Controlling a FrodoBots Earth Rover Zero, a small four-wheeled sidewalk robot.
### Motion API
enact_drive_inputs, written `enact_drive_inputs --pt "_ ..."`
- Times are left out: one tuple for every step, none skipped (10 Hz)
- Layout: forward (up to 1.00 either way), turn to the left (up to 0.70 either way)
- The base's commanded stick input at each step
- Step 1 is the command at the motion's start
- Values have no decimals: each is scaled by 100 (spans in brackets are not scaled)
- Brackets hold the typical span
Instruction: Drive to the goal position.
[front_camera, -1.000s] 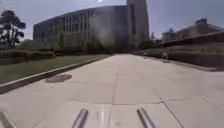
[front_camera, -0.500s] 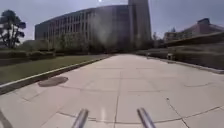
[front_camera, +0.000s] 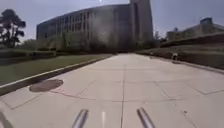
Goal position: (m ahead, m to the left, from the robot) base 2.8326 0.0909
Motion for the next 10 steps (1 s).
enact_drive_inputs --pt "70 -10" --pt "70 -23" --pt "70 -32" --pt "70 -22" --pt "70 0" --pt "70 0" --pt "70 0" --pt "70 0" --pt "70 0" --pt "70 0"
